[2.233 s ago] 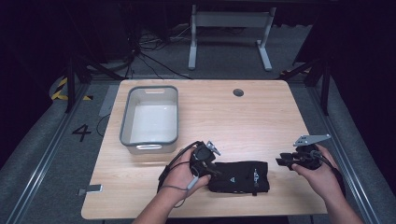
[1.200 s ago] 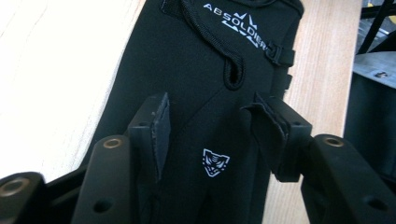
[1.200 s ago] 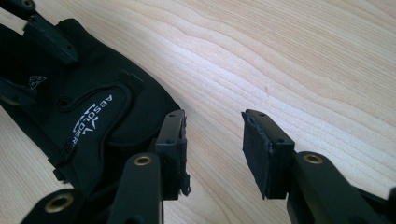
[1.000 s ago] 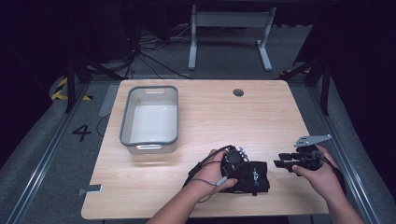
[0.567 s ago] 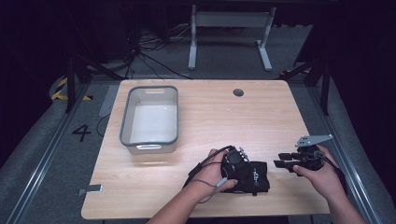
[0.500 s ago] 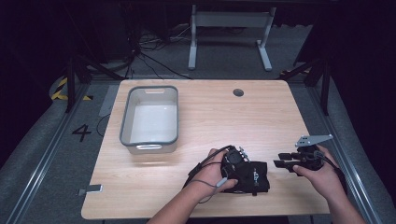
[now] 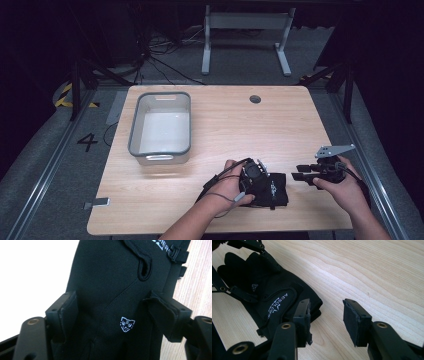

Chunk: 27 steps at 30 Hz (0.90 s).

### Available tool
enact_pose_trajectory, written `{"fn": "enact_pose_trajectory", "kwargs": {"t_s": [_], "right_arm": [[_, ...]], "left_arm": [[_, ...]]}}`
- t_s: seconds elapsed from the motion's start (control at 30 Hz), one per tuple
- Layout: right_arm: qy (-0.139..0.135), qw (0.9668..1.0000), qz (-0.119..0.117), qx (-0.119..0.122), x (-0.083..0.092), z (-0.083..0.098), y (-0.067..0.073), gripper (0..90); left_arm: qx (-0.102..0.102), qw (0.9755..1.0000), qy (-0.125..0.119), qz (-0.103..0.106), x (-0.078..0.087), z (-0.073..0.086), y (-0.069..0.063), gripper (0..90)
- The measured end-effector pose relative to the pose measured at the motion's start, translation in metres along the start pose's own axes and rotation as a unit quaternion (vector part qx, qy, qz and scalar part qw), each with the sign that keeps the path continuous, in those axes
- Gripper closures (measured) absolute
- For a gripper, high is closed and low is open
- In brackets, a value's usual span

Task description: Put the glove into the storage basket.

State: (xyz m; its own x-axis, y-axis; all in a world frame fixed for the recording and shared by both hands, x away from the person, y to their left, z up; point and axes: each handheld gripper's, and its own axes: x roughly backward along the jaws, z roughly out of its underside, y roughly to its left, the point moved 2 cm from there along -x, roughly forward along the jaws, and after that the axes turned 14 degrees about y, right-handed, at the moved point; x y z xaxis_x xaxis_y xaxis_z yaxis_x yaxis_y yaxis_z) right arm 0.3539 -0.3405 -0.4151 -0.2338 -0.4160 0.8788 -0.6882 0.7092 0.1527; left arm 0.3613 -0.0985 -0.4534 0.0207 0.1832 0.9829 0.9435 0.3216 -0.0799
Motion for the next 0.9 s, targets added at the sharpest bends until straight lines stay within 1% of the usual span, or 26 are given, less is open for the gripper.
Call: {"fn": "enact_pose_trajectory", "kwargs": {"t_s": [0.03, 0.1, 0.17, 0.2, 0.3, 0.37, 0.57, 0.6, 0.67, 0.77, 0.9], "right_arm": [[0.000, 1.0000, 0.000, 0.000, 0.0001, 0.0000, -0.0001, 58.0], [-0.001, 1.0000, -0.002, 0.000, 0.0001, -0.0001, -0.0002, 58.0], [-0.002, 1.0000, -0.003, 0.001, 0.0001, -0.0002, 0.0000, 58.0], [-0.002, 1.0000, -0.003, 0.000, 0.0002, -0.0003, 0.0001, 57.9], [-0.006, 1.0000, -0.004, 0.000, 0.0020, -0.0004, -0.0004, 57.8], [-0.009, 1.0000, -0.002, -0.001, 0.0032, -0.0004, -0.0006, 57.8], [-0.010, 0.9999, -0.009, -0.002, 0.0034, 0.0001, -0.0011, 57.8], [-0.012, 0.9999, -0.010, -0.003, 0.0041, 0.0004, -0.0014, 57.8], [-0.016, 0.9998, -0.013, -0.006, 0.0057, 0.0010, -0.0034, 58.0], [-0.016, 0.9998, -0.010, -0.012, 0.0065, 0.0017, -0.0044, 58.2], [-0.014, 0.9998, -0.010, -0.010, 0.0052, 0.0016, -0.0038, 58.3]], "left_arm": [[-0.001, 1.0000, 0.001, 0.001, -0.0008, -0.0005, -0.0002, 22.6], [-0.003, 1.0000, 0.003, -0.004, -0.0015, -0.0009, -0.0012, 22.5], [-0.011, 0.9997, 0.011, -0.019, -0.0022, -0.0013, -0.0039, 22.8], [-0.012, 0.9995, 0.013, -0.027, -0.0027, -0.0018, -0.0057, 23.0], [-0.010, 0.9996, 0.015, -0.022, -0.0028, -0.0015, -0.0056, 24.0], [-0.012, 0.9995, 0.015, -0.027, -0.0029, -0.0017, -0.0058, 24.8], [-0.010, 0.9994, 0.019, -0.028, -0.0017, -0.0020, -0.0064, 29.9], [-0.008, 0.9994, 0.020, -0.028, -0.0012, -0.0018, -0.0069, 31.6], [-0.013, 0.9993, 0.021, -0.028, -0.0001, -0.0019, -0.0067, 37.1], [-0.012, 0.9994, 0.024, -0.022, 0.0019, -0.0019, -0.0084, 50.3], [-0.008, 0.9995, 0.021, -0.020, 0.0027, -0.0015, -0.0098, 60.2]]}}
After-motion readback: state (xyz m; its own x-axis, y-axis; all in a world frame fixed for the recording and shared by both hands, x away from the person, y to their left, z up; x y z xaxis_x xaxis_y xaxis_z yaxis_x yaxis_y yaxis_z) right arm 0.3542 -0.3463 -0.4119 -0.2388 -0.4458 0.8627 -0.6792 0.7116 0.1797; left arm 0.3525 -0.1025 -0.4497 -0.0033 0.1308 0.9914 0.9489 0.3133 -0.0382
